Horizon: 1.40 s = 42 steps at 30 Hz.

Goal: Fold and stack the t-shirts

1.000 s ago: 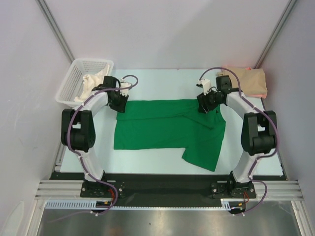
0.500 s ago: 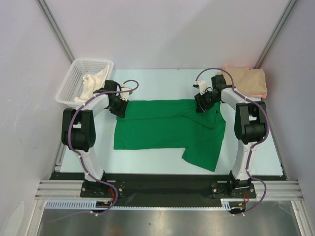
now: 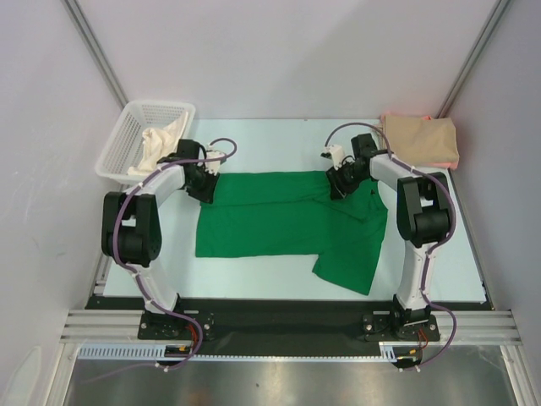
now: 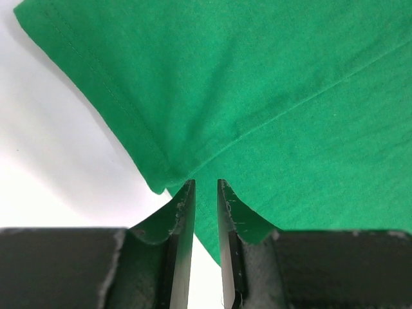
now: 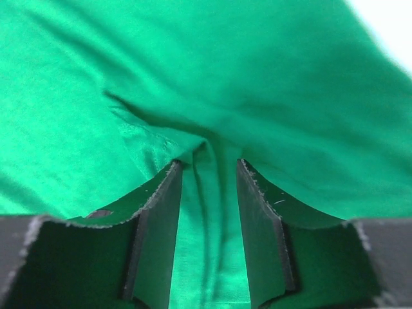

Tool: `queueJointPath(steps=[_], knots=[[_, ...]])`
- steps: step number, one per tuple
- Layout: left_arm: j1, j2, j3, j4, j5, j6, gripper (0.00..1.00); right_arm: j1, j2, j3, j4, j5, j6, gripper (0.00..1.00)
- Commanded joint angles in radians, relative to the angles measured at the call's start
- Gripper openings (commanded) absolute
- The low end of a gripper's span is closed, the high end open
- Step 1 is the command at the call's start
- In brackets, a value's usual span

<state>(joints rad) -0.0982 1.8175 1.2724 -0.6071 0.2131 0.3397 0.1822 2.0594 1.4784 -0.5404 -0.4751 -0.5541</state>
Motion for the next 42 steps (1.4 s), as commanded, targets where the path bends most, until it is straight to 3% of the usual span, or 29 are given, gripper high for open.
queueJointPath(steps=[1,11,18,28,42], knots=[[0.009,-0.06,-0.007,0.027,0.02,-0.011,0.25,0.036,-0.102,-0.047,-0.01,-0.008,-0.006,0.43],[0.02,-0.079,0.016,0.024,0.058,-0.037,0.24,0.161,-0.373,-0.24,-0.053,0.021,-0.01,0.42],[0.02,-0.055,0.056,-0.005,0.029,-0.027,0.24,0.119,-0.44,-0.283,-0.03,0.056,0.016,0.42],[0.025,0.107,0.217,-0.072,-0.007,-0.031,0.25,-0.113,-0.277,-0.138,0.063,0.05,0.141,0.43],[0.034,0.385,0.484,-0.14,-0.099,-0.027,0.25,-0.167,0.059,0.156,0.066,0.038,0.175,0.45]])
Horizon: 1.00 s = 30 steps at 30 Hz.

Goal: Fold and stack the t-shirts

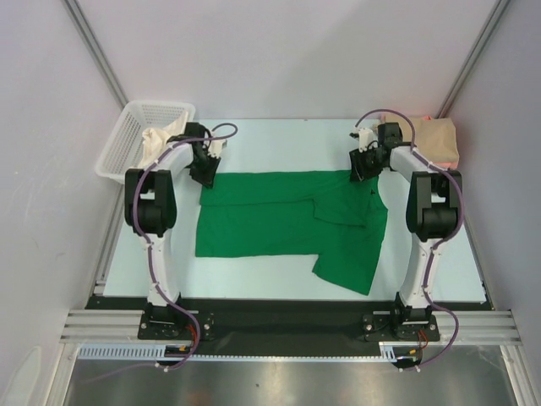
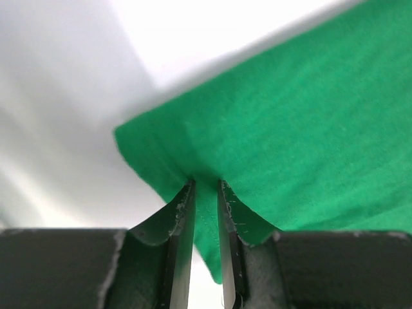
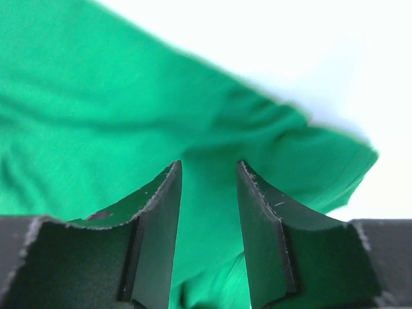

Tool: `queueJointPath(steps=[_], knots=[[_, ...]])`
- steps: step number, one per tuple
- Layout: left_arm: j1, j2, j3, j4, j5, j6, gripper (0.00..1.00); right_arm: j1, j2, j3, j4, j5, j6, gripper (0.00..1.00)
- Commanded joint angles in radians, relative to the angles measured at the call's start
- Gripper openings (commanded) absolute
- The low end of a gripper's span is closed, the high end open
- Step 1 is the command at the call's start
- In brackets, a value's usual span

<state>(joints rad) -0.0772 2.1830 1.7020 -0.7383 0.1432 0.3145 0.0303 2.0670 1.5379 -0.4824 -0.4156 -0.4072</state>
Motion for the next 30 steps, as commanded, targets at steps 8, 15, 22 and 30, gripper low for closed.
queueJointPath(steps=[8,15,22,30], knots=[[0.017,0.106,0.122,-0.018,-0.053,0.006,0.25,-0.007,0.165,0.185,-0.013,0.0,-0.013,0.47],[0.02,0.211,0.24,-0.045,-0.074,0.014,0.25,-0.006,0.255,0.284,-0.018,0.018,0.014,0.48],[0.033,0.322,0.442,-0.065,-0.137,0.04,0.25,-0.003,0.311,0.375,0.014,0.031,0.037,0.5],[0.036,0.359,0.535,-0.055,-0.182,0.048,0.26,0.017,0.384,0.488,0.057,0.055,0.038,0.5]])
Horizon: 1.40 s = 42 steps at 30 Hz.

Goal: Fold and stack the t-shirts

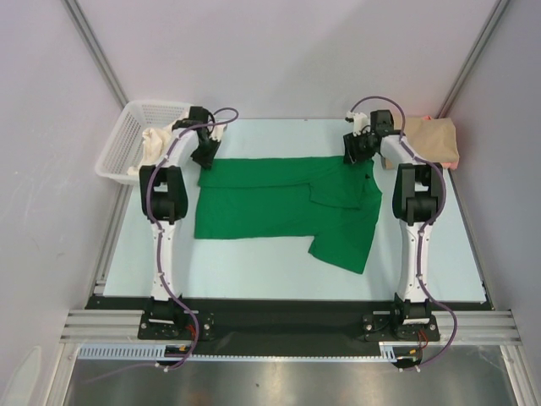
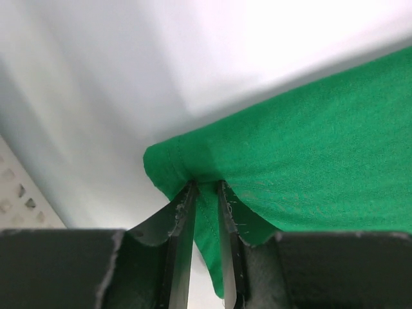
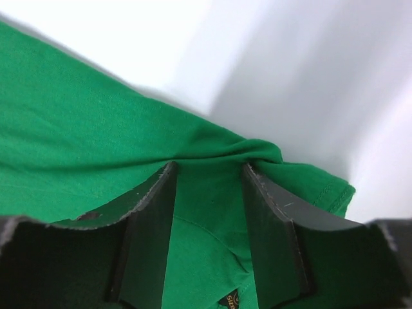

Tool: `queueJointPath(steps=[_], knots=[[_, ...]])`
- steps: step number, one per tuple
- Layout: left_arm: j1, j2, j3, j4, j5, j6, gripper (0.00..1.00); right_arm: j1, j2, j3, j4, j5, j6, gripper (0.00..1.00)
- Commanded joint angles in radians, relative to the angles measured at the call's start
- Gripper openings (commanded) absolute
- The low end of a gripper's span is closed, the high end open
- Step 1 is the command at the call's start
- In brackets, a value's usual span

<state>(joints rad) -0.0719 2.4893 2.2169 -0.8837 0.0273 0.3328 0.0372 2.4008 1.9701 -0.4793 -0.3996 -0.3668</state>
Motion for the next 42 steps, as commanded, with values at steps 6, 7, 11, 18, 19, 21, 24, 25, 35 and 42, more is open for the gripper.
queueJointPath(steps=[6,7,11,18,19,21,24,25,35,42], knots=[[-0.023,-0.169,-0.028,0.11,-0.003,-0.018,0.33,0.027,-0.057,0.082,0.076,0.007,-0.027,0.56],[-0.051,-0.202,-0.048,0.123,-0.009,-0.027,0.34,0.026,-0.118,0.075,0.091,0.004,-0.02,0.59],[-0.123,-0.363,-0.094,0.129,-0.056,-0.061,0.36,0.027,-0.294,-0.055,0.128,-0.007,-0.02,0.64],[-0.19,-0.621,-0.345,0.127,-0.052,-0.078,0.36,0.072,-0.659,-0.502,0.082,-0.051,-0.314,0.66],[-0.19,-0.648,-0.434,0.134,-0.044,-0.078,0.36,0.078,-0.705,-0.577,0.067,-0.057,-0.396,0.66],[-0.187,-0.728,-0.529,0.15,-0.005,-0.068,0.37,0.098,-0.836,-0.698,0.038,-0.088,-0.483,0.65],[-0.157,-0.808,-0.673,0.138,0.089,-0.099,0.43,0.139,-0.978,-0.905,-0.039,-0.065,-0.569,0.64],[-0.135,-0.825,-0.73,0.131,0.158,-0.109,0.43,0.15,-1.012,-0.969,-0.118,-0.064,-0.608,0.62],[-0.105,-0.917,-0.913,0.117,0.214,-0.121,0.42,0.194,-1.385,-1.304,-0.297,0.018,-0.903,0.59],[-0.082,-0.932,-0.982,0.15,0.18,-0.126,0.41,0.205,-1.356,-1.335,-0.404,0.008,-0.968,0.56]])
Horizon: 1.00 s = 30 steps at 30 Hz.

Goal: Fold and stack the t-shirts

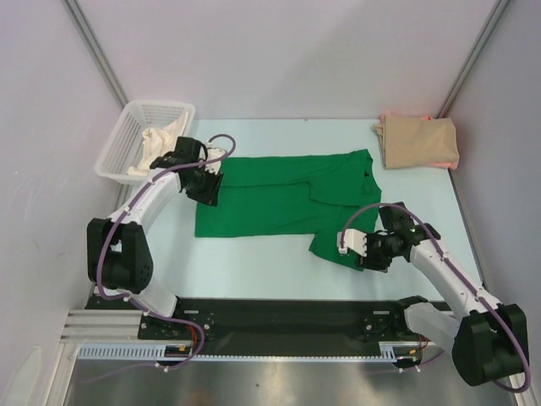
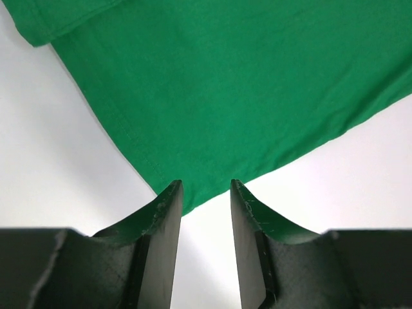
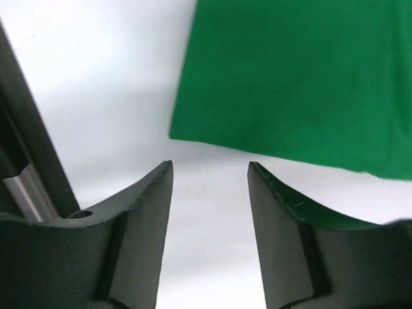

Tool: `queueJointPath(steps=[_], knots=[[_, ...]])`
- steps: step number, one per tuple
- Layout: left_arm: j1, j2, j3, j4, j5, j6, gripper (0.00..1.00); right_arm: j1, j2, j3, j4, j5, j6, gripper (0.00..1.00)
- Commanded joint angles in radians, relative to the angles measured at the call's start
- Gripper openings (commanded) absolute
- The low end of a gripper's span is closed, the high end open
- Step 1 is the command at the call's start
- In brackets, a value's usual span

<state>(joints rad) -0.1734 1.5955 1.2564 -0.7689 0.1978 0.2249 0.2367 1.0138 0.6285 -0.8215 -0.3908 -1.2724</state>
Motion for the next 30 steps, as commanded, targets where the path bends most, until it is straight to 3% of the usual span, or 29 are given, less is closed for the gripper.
queueJointPath(steps=[1,13,30], knots=[[0.023,-0.037,-0.025,0.036,0.006,-0.019,0.41,0.007,0.043,0.011,-0.067,-0.008,-0.062,0.54],[0.06,0.0,-0.009,0.036,-0.055,-0.012,0.4,0.007,0.184,0.02,0.004,-0.049,-0.105,0.49],[0.077,0.014,-0.025,0.042,-0.072,-0.006,0.39,0.052,0.226,-0.001,-0.011,-0.06,-0.166,0.46]])
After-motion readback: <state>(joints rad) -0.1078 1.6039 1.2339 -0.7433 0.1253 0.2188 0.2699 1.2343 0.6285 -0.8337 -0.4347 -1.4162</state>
